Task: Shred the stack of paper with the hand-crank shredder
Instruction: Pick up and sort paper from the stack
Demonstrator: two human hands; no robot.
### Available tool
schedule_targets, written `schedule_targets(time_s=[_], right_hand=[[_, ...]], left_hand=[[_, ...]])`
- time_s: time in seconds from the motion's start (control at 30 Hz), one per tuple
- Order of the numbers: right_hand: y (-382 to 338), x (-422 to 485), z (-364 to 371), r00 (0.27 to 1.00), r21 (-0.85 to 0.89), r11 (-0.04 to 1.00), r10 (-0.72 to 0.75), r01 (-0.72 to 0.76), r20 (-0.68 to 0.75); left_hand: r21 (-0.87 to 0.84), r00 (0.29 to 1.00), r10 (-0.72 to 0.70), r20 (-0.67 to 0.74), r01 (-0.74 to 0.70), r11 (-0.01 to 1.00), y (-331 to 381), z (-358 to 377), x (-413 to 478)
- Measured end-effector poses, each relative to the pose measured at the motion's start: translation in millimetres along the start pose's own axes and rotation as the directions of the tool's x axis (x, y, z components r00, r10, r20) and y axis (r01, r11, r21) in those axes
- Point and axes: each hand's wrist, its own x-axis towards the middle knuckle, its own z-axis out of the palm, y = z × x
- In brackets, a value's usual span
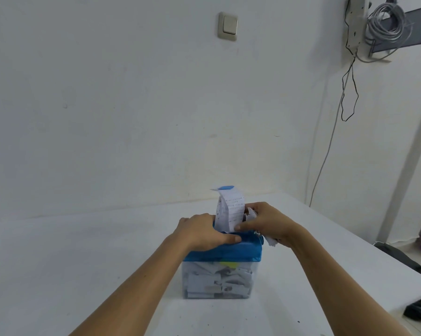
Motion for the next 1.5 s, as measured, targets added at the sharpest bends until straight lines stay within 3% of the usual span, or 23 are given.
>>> schedule_targets(time_s=[0.23, 0.73, 0.87, 1.0, 1.17, 1.23, 1.3, 1.5], right_hand=[[8.0, 5.8, 17.7, 0.969, -0.023, 0.999, -0.053, 0.048, -0.242], [16.4, 1.5, 44.7, 0.844, -0.082, 0.939, -0.336, 0.334, -0.417], [15.7, 1.9, 41.8, 0.886, 0.033, 0.962, -0.236, 0.271, -0.4], [-2.3, 8.9, 43.1, 0.955, 0.058, 0.987, -0.127, 0.147, -0.269], [-16.1, 14.4, 58.2, 0.942, -0.166, 0.986, -0.071, 0.016, -0.328], [-21.9, 17.9, 66.7, 0.925, -0.354, 0.934, -0.091, -0.049, -0.37], [-27.1, 19.5, 73.2, 0.905, -0.425, 0.9, -0.101, -0.093, -0.413], [-30.6, 15.8, 71.8, 0.926, -0.213, 0.977, -0.106, 0.028, -0.363]], left_hand=[[-0.04, 1.0, -0.023, -0.018, 0.022, 0.999, -1.8, 3.3, 1.6], [-0.131, 0.998, -0.055, -0.023, 0.051, 0.99, 2.4, 3.4, -2.4], [-0.096, 0.998, -0.055, -0.021, 0.053, 0.994, 0.3, 6.0, 0.2], [-0.049, 0.999, -0.029, -0.022, 0.028, 0.998, -4.5, 8.5, 3.0], [-0.035, 0.998, -0.009, -0.056, 0.007, 0.999, -3.3, 9.4, 2.1], [-0.042, 0.998, 0.006, -0.068, -0.009, 0.999, -3.6, 9.0, 1.9], [-0.073, 0.996, 0.017, -0.088, -0.023, 0.997, -5.6, 10.4, 2.0], [-0.05, 0.987, 0.031, -0.156, -0.039, 0.998, -8.5, 15.9, 4.6]])
